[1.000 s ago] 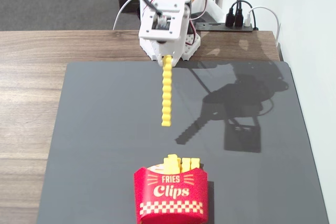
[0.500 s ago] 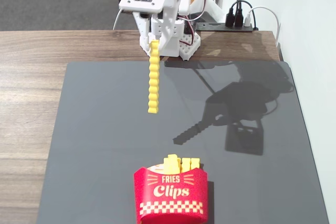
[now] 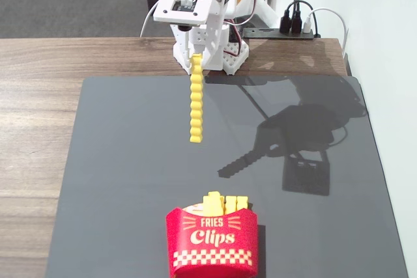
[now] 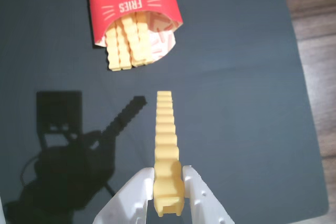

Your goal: Grab a fry

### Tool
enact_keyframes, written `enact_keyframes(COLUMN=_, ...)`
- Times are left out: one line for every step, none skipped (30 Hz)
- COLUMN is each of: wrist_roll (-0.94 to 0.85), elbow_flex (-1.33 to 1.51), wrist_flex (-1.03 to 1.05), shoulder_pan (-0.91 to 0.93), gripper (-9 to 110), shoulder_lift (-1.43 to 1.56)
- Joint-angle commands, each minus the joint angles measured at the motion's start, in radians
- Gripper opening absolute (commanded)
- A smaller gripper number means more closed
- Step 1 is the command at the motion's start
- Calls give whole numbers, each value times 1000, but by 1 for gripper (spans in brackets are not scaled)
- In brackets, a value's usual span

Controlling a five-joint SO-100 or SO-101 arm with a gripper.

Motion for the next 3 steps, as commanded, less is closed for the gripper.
enact_keyframes(wrist_roll=-6, elbow_flex=-26, wrist_flex=-6, shoulder_pan=0, gripper=1, shoulder_lift=-3)
enact_keyframes(wrist_roll=-8, elbow_flex=-21, wrist_flex=-8, shoulder_pan=0, gripper=1, shoulder_lift=-3)
enact_keyframes(wrist_roll=-9, elbow_flex=-21, wrist_flex=-9, shoulder_pan=0, gripper=1, shoulder_lift=-3)
